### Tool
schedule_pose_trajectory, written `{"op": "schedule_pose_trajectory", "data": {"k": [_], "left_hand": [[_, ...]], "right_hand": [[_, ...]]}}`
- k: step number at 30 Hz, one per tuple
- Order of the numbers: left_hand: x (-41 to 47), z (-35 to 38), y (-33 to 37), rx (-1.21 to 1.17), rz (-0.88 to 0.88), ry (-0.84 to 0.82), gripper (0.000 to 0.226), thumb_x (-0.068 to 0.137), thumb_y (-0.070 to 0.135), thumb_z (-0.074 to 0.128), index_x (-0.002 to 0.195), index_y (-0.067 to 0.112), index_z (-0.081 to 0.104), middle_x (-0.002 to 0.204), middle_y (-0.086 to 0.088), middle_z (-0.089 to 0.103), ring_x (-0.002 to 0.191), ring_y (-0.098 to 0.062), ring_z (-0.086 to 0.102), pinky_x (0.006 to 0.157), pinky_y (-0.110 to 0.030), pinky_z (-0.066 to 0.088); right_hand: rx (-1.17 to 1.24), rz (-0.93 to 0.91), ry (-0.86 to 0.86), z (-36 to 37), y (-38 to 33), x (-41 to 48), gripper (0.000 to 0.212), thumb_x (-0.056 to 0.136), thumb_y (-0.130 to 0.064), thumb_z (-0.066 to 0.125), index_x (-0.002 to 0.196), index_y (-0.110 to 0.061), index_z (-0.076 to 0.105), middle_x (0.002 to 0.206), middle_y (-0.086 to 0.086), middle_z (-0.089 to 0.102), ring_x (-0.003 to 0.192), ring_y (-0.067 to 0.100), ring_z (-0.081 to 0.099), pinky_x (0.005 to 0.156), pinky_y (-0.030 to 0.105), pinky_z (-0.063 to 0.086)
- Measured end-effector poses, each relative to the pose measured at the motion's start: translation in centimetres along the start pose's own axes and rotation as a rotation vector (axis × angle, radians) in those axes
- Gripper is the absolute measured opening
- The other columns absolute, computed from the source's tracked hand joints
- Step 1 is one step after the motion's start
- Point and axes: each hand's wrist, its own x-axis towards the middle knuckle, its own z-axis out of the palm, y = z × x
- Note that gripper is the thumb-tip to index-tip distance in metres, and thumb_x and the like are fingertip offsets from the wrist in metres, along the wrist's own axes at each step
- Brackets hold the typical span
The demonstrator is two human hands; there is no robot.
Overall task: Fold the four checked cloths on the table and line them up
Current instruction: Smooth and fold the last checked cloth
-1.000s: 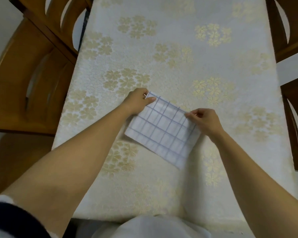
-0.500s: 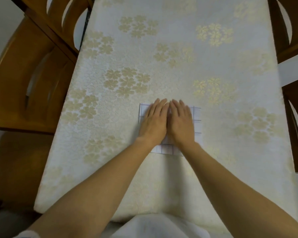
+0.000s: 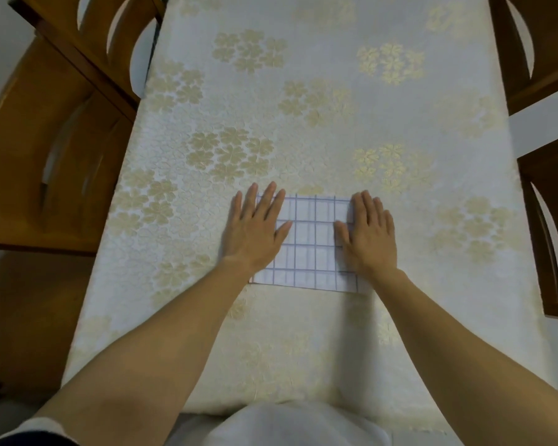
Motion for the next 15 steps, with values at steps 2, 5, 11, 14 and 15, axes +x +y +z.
{"op": "schedule_pose_trajectory", "data": {"k": [2,5,11,14,15], "left_hand": [[0.2,-0.7,1.3,0.035,0.069,0.031,0.066,0.108,0.047,0.012,0.162,0.014,-0.009,0.17,-0.004,-0.015,0.156,-0.029,-0.014,0.126,-0.051,-0.006],[0.4,-1.1,3.6,-0.117,0.146,-0.016,0.06,0.11,0.038,0.021,0.163,0.013,0.006,0.171,-0.003,-0.002,0.158,-0.022,-0.005,0.128,-0.042,-0.003],[0.1,0.7,4.0,-0.171,0.117,-0.001,0.062,0.108,0.045,0.019,0.164,0.022,0.007,0.171,0.004,-0.001,0.157,-0.015,-0.004,0.128,-0.04,0.001],[0.2,0.7,3.9,-0.165,0.128,0.01,0.063,0.107,0.048,0.02,0.164,0.023,0.005,0.171,0.005,-0.001,0.157,-0.015,-0.004,0.128,-0.041,0.002],[0.2,0.8,3.8,-0.17,0.128,0.011,0.064,0.107,0.049,0.02,0.164,0.023,0.005,0.171,0.005,-0.002,0.157,-0.015,-0.004,0.128,-0.041,0.002]], "right_hand": [[0.06,0.098,0.12,-0.8,-0.5,0.4,0.08,0.1,-0.054,0.047,0.159,-0.011,0.016,0.158,0.02,0.029,0.143,0.038,0.028,0.117,0.05,0.027],[0.161,0.251,0.155,-2.0,-1.3,0.9,0.085,0.094,-0.046,0.062,0.156,-0.006,0.022,0.141,0.023,0.045,0.126,0.041,0.043,0.103,0.05,0.038],[0.555,0.412,0.07,-3.5,-1.7,0.9,0.077,0.094,-0.037,0.067,0.151,-0.003,0.029,0.144,0.02,0.047,0.128,0.034,0.05,0.103,0.039,0.044],[0.669,0.542,-0.063,-4.6,-1.3,0.8,0.064,0.094,-0.041,0.066,0.14,-0.003,0.043,0.134,0.014,0.056,0.121,0.03,0.056,0.089,0.032,0.043],[0.664,0.54,-0.108,-4.6,-1.0,0.6,0.052,0.094,-0.044,0.066,0.126,-0.004,0.055,0.119,0.012,0.062,0.109,0.028,0.061,0.083,0.032,0.043]]}}
